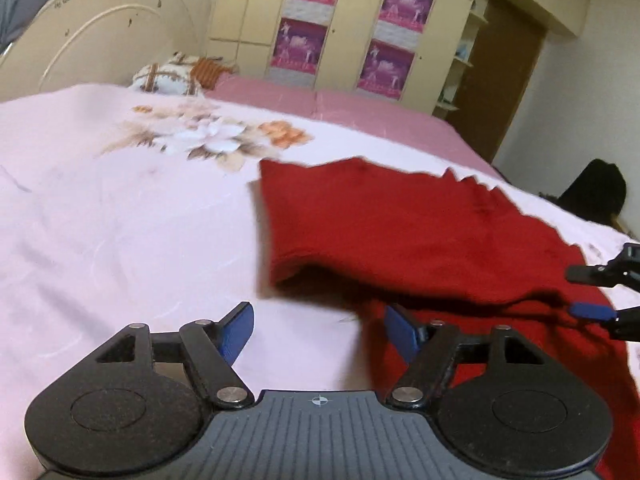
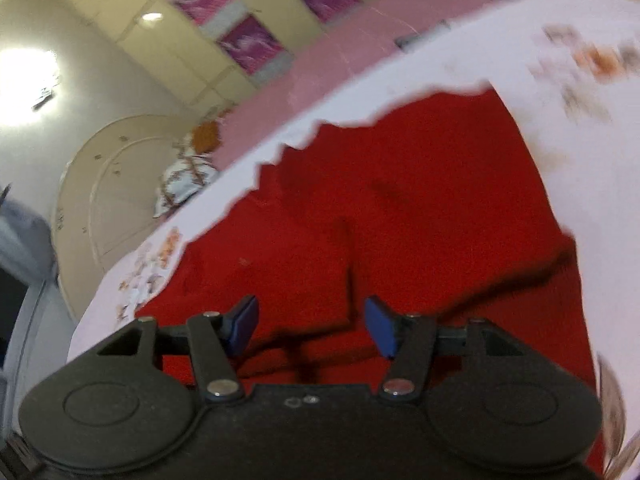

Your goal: Fold small clothes

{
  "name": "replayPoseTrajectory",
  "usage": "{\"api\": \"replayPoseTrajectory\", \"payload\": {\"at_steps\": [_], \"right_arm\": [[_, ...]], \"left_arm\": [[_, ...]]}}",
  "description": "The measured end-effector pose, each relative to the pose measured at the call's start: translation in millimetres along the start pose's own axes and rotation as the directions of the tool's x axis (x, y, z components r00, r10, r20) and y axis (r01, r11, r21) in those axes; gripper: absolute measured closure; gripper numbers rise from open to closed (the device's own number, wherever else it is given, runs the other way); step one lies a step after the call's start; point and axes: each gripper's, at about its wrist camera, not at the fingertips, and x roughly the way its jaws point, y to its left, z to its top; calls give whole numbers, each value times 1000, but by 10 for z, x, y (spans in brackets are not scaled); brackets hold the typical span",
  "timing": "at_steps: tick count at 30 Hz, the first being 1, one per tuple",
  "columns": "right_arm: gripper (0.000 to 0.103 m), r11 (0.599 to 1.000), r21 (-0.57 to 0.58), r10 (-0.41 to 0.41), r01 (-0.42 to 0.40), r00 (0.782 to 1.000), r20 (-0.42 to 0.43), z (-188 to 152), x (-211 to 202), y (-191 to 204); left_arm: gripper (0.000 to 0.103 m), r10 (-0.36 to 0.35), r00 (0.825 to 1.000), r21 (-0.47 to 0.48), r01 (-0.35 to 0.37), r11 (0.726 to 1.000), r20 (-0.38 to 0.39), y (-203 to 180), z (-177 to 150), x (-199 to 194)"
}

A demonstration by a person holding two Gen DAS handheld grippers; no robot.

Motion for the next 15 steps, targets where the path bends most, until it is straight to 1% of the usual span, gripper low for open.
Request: {"api": "replayPoseTrajectory", "payload": {"at_steps": [4,5,6,7,8,9,10,12,13,14,15], "right_arm": [[45,996,58,66,-67,998,8,37,112,-39],[51,995,61,76,-77,997,9,54,157,-22],[58,997,42,66,-66,998,1,67,217,15],[83,999,8,50,-50,999,-15,77,267,61],[95,998,-42,35,-36,999,-29,90,315,136],[95,994,-104,19,-20,1000,-6,101,289,215],[95,988,-151,17,-12,999,36,120,210,271],[95,984,-178,41,-16,989,139,191,-55,286],[95,982,-187,29,6,983,182,232,-190,250],[95,978,-202,-2,46,977,214,259,-288,197],[95,974,-213,-26,77,973,230,268,-360,132]], "left_arm": [[31,-33,999,-21,34,999,2,51,2,166],[31,-19,1000,-13,19,1000,-2,46,3,208],[31,-1,1000,14,1,1000,-4,7,12,242],[31,21,1000,52,-20,998,-14,-62,49,293],[31,41,999,93,-38,995,-25,-134,67,315],[31,42,999,118,-38,992,-30,-192,82,299],[31,43,999,128,-39,991,-31,-211,86,294],[31,40,999,126,-36,991,-26,-196,83,281],[34,36,999,115,-34,993,-23,-178,87,270],[47,41,999,111,-39,993,-20,-169,97,253],[60,27,1000,100,-25,995,-16,-147,116,238]]}}
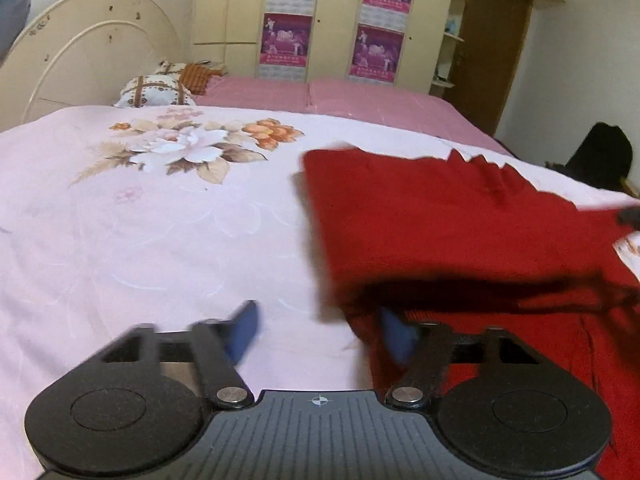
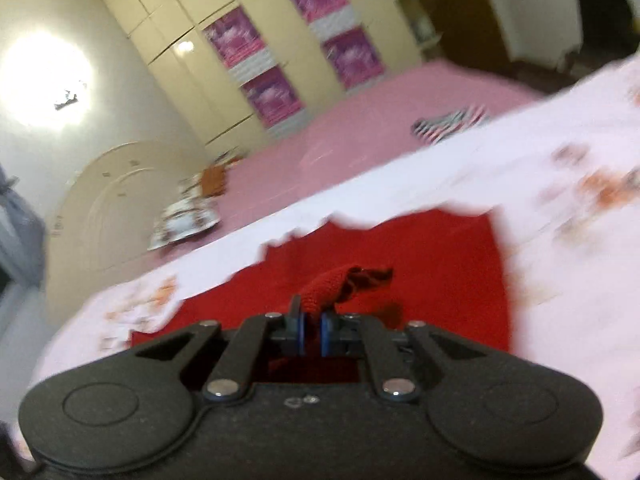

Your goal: Fold small clothes

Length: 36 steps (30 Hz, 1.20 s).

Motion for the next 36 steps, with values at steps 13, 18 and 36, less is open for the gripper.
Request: {"api": "replayPoseTrajectory", "payload": {"at_steps": [13,18,36], "right_arm": [[95,1000,-13,-22,21,999,-43,-122,-50,-289],[95,997,-40,-63,60,996,-71,-208,-25,-364],[86,921,-350,-198,172,979,-42,-231,88,-250]], "left_arm": [[87,-57,998,-5,57,998,-9,-35,43,99],[89,-56,998,-2,56,998,-25,-49,50,97],[40,-193,980,127,187,974,41,-487,343,225]]}}
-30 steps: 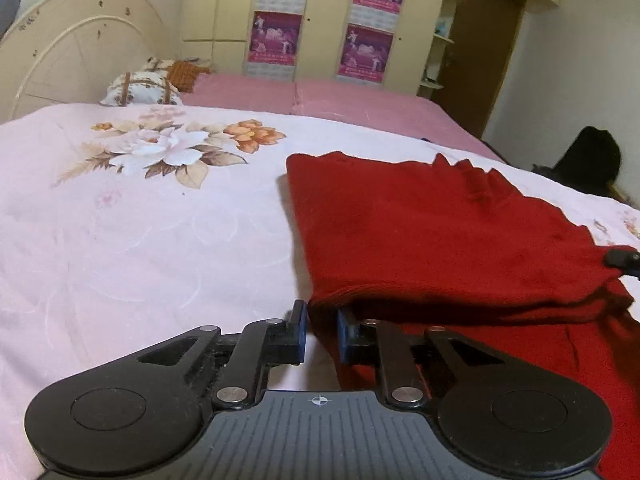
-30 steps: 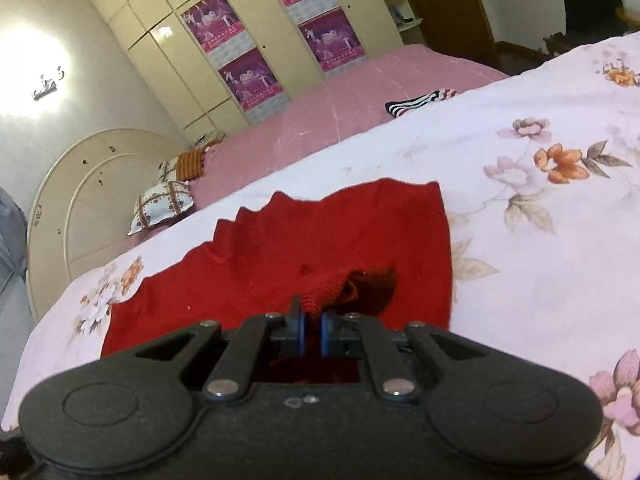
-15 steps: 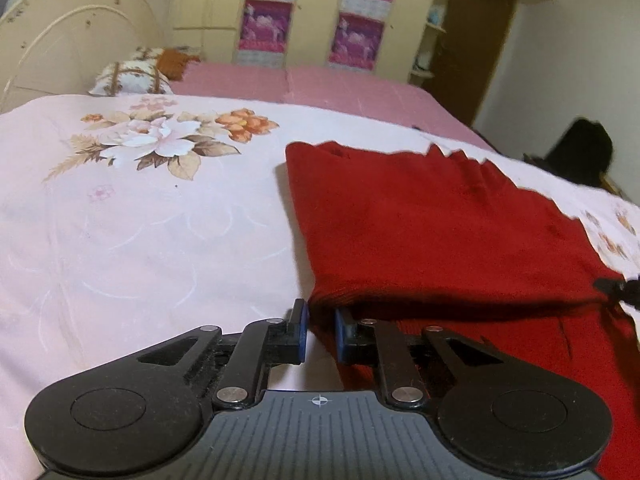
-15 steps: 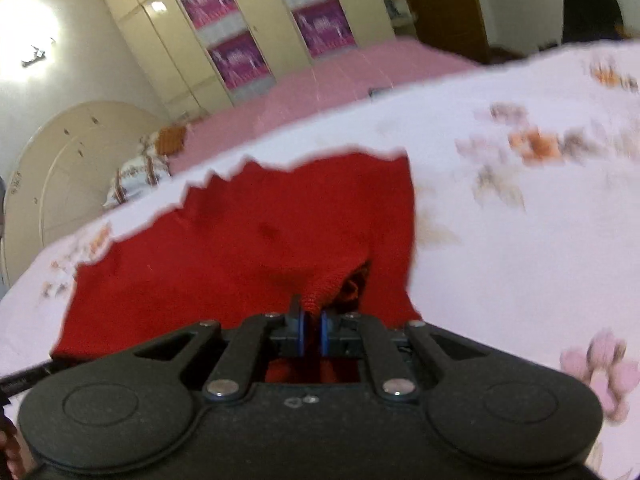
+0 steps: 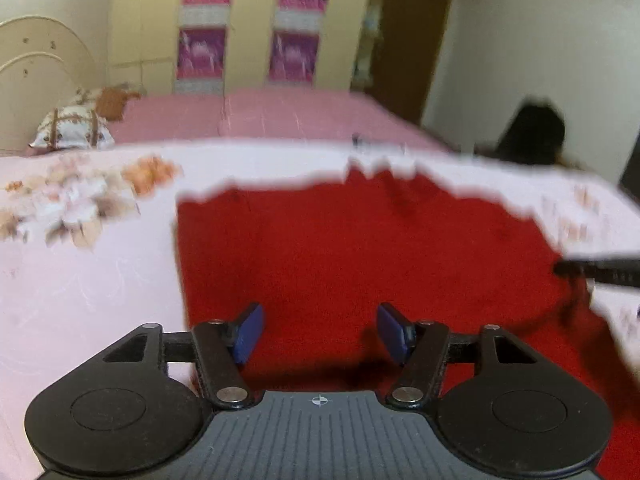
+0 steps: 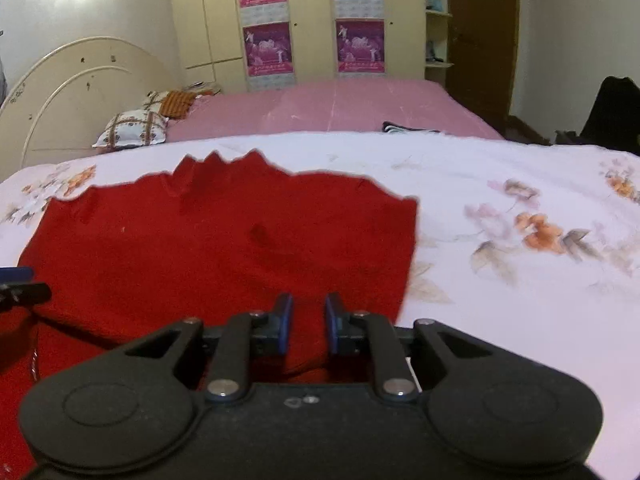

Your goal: Fold small clothes

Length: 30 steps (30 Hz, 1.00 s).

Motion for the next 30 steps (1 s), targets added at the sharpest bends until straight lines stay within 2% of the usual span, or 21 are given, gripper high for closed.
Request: {"api": "replayPoseTrajectory", "payload": {"at_steps": [1,3,5,7,8,9,11,12,13,14,15,17,19,21,24,26,27,30], "right_arm": [[81,1000,5,9,-9,999,41,29,-47,-13],[82,998,33,56,-59,995,83,96,-32,-58],[82,999,8,52,-53,997,61,131,114,-37],[84,1000,-13,21,-21,1000,-7,89,358,-38],[84,1000,-16,24,-24,1000,20,76,374,-26],[85,1000,-17,25,-25,1000,13,96,362,-28],[81,999,-1,40,-40,998,40,137,253,-47],[80,999,2,46,-46,996,76,139,199,-61],[78,999,0,52,-52,995,87,133,194,-75],[80,999,-6,41,-41,998,53,115,270,-85],[80,1000,-17,21,-21,1000,10,87,364,-91],[80,999,-33,21,-20,999,24,80,354,-80],[79,1000,-5,28,-27,999,44,118,233,-101],[76,999,1,51,-51,994,100,101,21,-99],[75,995,-36,100,-97,991,93,-9,-107,-15],[72,991,-108,83,-79,996,39,-118,-46,98],[72,989,-136,54,-54,999,-1,-171,36,130],[72,989,-144,32,-29,999,14,-225,-90,128]], "left_arm": [[40,9,1000,-11,-9,1000,16,43,81,30],[40,27,999,-8,-27,1000,22,124,243,164],[40,36,999,19,-36,999,-8,199,367,407],[40,70,992,32,-67,997,-105,303,382,732],[40,65,995,39,-62,997,-74,335,381,727],[40,63,994,39,-60,997,-88,333,432,733],[40,83,996,77,-81,994,-34,287,480,650],[40,98,995,82,-95,992,-35,278,479,673],[40,106,992,76,-101,992,-74,308,468,765],[35,107,991,83,-100,992,-82,330,451,827],[34,109,992,99,-102,990,-68,317,449,838],[34,120,991,95,-114,989,-59,242,516,756],[34,83,997,70,-82,994,-5,204,519,554],[34,41,999,50,-42,998,12,124,432,361],[34,6,1000,62,-6,998,-1,-55,200,233],[34,47,997,106,-40,994,-65,-135,41,309],[34,57,997,133,-51,990,-45,-159,-29,289],[34,83,996,166,-75,983,-41,-183,-50,178]]}}
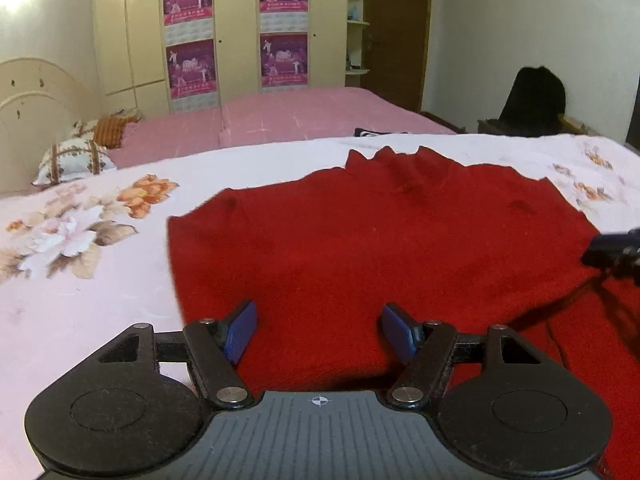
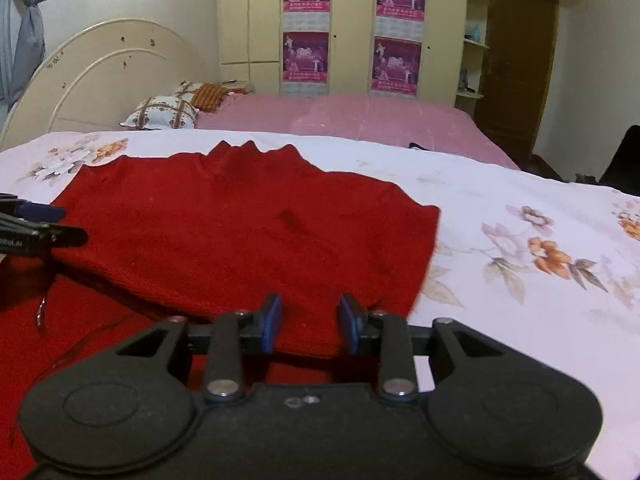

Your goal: Fold small clothes

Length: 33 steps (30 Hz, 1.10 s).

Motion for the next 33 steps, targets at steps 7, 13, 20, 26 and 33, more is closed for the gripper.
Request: {"api": "replayPoseTrajectory", "payload": {"at_steps": [7,13,20,26,33], "right_arm": [[69,999,-19,29,-29,1000,6,85,-102,217],[69,1000,-10,-20,20,999,-38,-24,-231,103],[66,974,213,80,-78,997,0,-250,-824,-277],[65,971,227,88,-73,995,-55,-679,-1210,-293],[61,963,265,80,-56,994,-80,-1090,-1710,-160]], "left_arm": [[31,-4,1000,-18,4,1000,-29,3,-13,5],[31,37,999,-19,-37,999,-25,64,-83,-331],[31,-18,997,-100,11,995,-70,135,-632,-971],[31,-19,995,-139,6,990,-97,105,-1105,-1467],[31,1,994,-115,-14,993,-111,70,-1336,-1811]]}}
